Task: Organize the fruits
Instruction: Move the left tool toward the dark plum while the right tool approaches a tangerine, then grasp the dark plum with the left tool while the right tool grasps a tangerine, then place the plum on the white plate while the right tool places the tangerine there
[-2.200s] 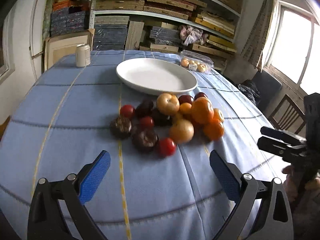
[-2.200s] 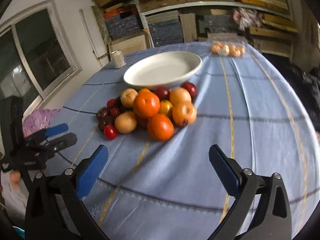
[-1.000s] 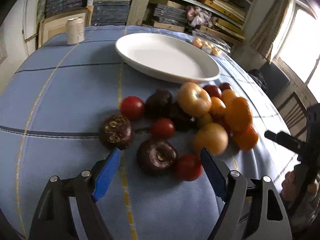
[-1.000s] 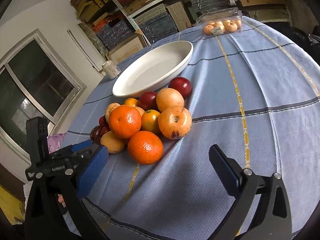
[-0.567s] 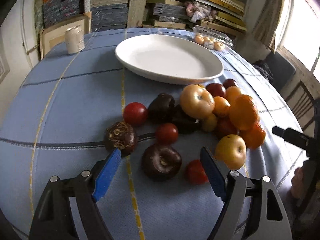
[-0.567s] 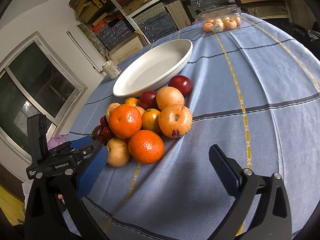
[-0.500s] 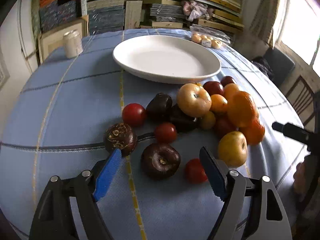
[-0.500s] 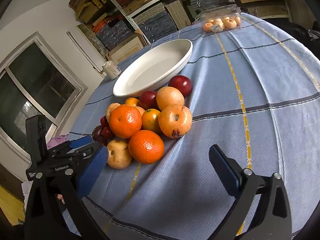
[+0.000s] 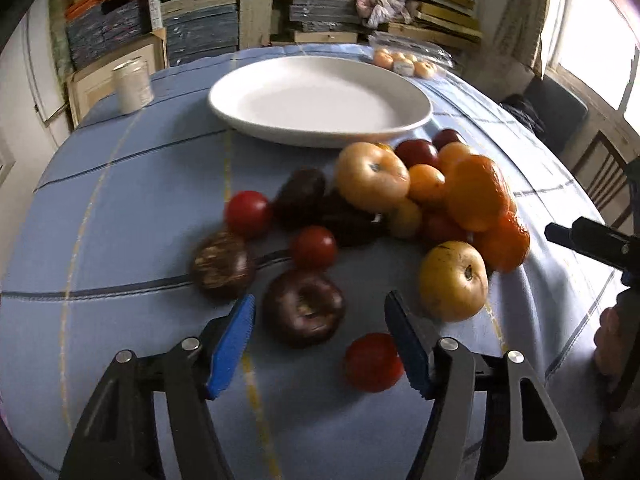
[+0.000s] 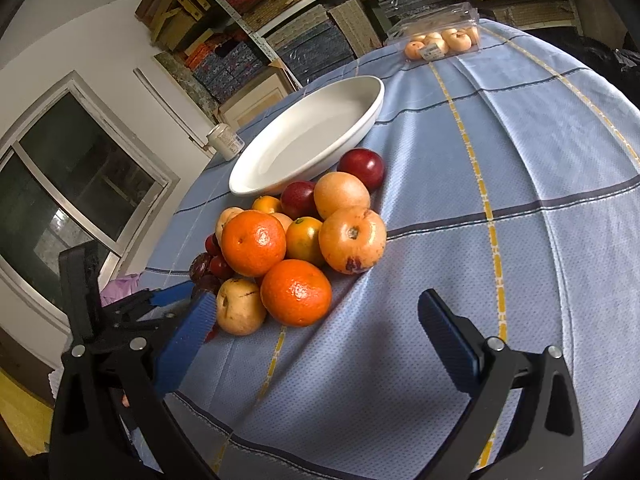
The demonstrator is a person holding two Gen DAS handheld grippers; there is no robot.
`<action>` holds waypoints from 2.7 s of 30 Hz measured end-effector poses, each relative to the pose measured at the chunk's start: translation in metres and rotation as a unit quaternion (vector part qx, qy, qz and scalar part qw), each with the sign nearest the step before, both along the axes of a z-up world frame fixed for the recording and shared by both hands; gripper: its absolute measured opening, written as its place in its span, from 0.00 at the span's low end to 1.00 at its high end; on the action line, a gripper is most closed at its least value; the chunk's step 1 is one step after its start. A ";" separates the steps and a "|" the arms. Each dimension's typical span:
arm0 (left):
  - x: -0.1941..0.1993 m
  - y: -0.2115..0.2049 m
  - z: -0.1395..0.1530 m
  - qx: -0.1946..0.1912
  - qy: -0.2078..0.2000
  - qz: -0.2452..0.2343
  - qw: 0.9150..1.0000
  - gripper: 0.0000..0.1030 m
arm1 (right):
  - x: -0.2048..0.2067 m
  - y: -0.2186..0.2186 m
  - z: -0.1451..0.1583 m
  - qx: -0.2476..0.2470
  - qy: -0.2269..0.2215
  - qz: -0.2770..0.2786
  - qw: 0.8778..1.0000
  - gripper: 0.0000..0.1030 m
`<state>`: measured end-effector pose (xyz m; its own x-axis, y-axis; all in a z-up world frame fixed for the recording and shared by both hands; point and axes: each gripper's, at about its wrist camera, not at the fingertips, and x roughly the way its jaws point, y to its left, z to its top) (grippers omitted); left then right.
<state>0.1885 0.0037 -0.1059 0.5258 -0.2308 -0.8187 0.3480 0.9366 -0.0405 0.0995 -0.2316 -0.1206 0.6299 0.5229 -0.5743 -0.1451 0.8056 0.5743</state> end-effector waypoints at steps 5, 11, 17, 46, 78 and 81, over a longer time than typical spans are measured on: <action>0.001 0.007 -0.002 -0.018 0.016 0.004 1.000 0.62 | 0.000 0.000 0.000 0.005 0.001 0.001 1.000 0.96; 0.008 0.031 0.002 -0.056 0.060 0.011 0.997 0.43 | 0.000 -0.002 0.000 0.013 0.003 0.002 1.000 0.96; 0.015 0.006 0.002 0.006 0.067 -0.021 0.998 0.55 | 0.000 -0.001 -0.001 0.015 0.007 -0.001 1.000 0.96; -0.014 0.016 0.017 -0.050 -0.062 0.024 0.997 0.41 | -0.014 0.027 0.011 -0.067 -0.038 0.028 0.997 0.96; -0.019 0.012 0.052 -0.110 -0.113 0.015 0.987 0.42 | 0.006 0.039 0.068 -0.109 -0.092 0.017 0.990 0.42; 0.007 0.004 0.085 -0.100 -0.136 0.015 0.986 0.42 | 0.026 0.038 0.120 -0.120 -0.148 -0.005 0.982 0.42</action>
